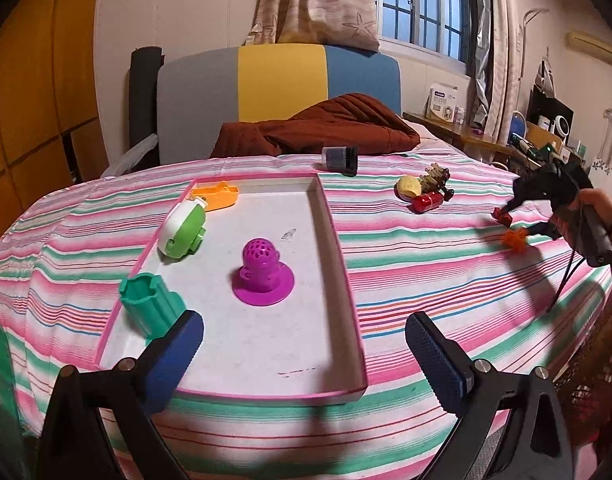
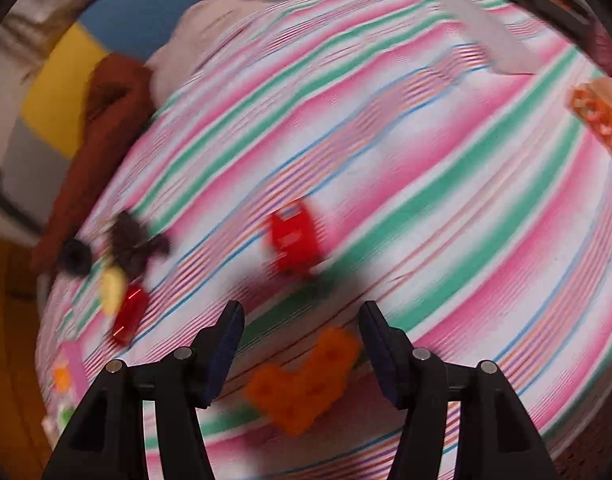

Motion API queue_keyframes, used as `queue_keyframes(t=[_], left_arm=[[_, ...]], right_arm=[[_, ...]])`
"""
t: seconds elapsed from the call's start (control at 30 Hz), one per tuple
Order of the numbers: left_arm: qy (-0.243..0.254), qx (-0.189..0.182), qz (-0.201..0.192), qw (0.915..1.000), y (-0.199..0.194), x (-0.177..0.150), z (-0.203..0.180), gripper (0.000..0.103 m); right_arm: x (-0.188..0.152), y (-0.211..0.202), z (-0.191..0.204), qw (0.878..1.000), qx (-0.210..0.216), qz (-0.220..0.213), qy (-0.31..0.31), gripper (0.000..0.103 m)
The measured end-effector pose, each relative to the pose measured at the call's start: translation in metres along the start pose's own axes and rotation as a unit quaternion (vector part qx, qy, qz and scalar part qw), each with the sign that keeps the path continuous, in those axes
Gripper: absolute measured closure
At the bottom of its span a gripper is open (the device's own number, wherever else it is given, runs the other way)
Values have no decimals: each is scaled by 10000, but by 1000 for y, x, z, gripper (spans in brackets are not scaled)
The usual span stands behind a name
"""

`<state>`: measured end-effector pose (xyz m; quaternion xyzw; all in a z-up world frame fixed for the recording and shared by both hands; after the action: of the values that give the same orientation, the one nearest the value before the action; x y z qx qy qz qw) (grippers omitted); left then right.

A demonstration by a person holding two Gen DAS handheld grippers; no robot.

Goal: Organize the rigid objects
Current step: 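Grasp the red jigsaw-shaped piece with the right tool, then grasp the orange L-shaped cube blocks with the left tool while the right tool holds the red piece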

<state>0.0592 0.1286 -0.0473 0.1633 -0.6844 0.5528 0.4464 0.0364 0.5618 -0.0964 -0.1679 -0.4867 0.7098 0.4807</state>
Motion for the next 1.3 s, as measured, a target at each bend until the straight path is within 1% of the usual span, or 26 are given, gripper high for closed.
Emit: queue_keyframes(t=[0.03, 0.07, 0.1, 0.13, 0.17, 0.2, 0.23, 0.27, 0.33, 0.37, 0.4, 0.47, 0.53, 0.6, 0.67, 0.7, 0.73, 0.77, 0.83, 0.9, 1.03, 1.1, 1.23, 1.27, 1.3], left_arm=[[12, -10, -5, 10000, 0, 1, -2, 1], [45, -25, -6, 10000, 1, 2, -5, 1], [89, -30, -9, 10000, 2, 4, -8, 1], [133, -35, -21, 9999, 2, 6, -11, 1], [189, -45, -51, 9998, 1, 7, -14, 1], [242, -46, -84, 9997, 0, 9, -16, 1], [292, -28, -109, 9995, -1, 9, -18, 1], [315, -20, -119, 9994, -2, 10, -19, 1], [345, -29, -113, 9993, -2, 9, -21, 1], [347, -26, -98, 9993, -2, 9, -21, 1], [344, -31, -82, 9994, -1, 10, -22, 1], [342, -44, -64, 9994, -1, 10, -23, 1], [374, -55, -57, 9993, 0, 11, -25, 1], [429, -64, -62, 9990, 2, 13, -30, 1], [456, -86, -64, 9989, 3, 14, -34, 1], [470, -105, -57, 9988, 4, 15, -37, 1], [464, -119, -43, 9988, 5, 15, -38, 1], [446, -155, -25, 9989, 6, 16, -40, 1], [429, -239, -1, 9988, 8, 18, -46, 1], [477, -270, 7, 9985, 10, 19, -51, 1], [708, -402, 4, 9967, 13, 24, -71, 1], [848, -477, 12, 9953, 18, 28, -83, 0], [1101, -631, 143, 9918, 38, 41, -112, 0], [1189, -716, 180, 9902, 45, 44, -123, 0], [1281, -762, 199, 9886, 51, 47, -132, 0]], right_arm=[[-5, 5, 8, 9991, 377, 184, -59, 41], [-16, 13, 22, 9928, 1053, 553, -126, 41], [-22, 19, 33, 9848, 1512, 829, -198, 41], [-26, 22, 45, 9772, 1830, 1021, -329, 41], [-27, 17, 58, 9757, 1920, 877, -588, 41], [-24, 8, 64, 9792, 1795, 548, -770, 41], [-17, -2, 69, 9838, 1513, 104, -956, 41], [-12, -10, 69, 9876, 1152, -236, -1042, 41], [1, -18, 64, 9915, 264, -735, -1037, 41], [7, -20, 56, 9909, -148, -899, -995, 41], [11, -21, 47, 9901, -395, -947, -955, 41], [22, -7, 43, 9900, -609, -903, -893, 41], [25, 2, 34, 9910, -711, -788, -817, 41], [24, 8, 27, 9938, -586, -614, -717, 41], [24, 13, 27, 9944, -485, -536, -772, 41], [24, 16, 27, 9938, -529, -506, -837, 44], [26, 20, 21, 9930, -609, -460, -900, 51], [30, 28, 19, 9913, -752, -402, -1005, 54], [24, 25, 16, 9874, -950, -432, -1186, 66], [21, 25, 15, 9849, -1062, -414, -1301, 70], [17, 29, 16, 9837, -1086, -337, -1391, 70], [15, 28, 16, 9851, -968, -276, -1398, 70], [10, 30, 19, 9891, -480, -66, -1392, 70], [6, 28, 19, 9892, -418, -21, -1407, 70], [3, 24, 19, 9885, -446, -4, -1448, 70]])
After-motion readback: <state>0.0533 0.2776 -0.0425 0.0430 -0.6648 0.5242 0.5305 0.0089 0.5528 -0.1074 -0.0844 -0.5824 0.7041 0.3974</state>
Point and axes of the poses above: each gripper's, at about its wrist camera, not at the fingertips, and y roughly the way its jaws point, z to its left, x to its top, the point moved 2 cm from there along y, roughly the way its jaws point, and after that the axes turned 4 degrees about x, right-handed, at the moved point
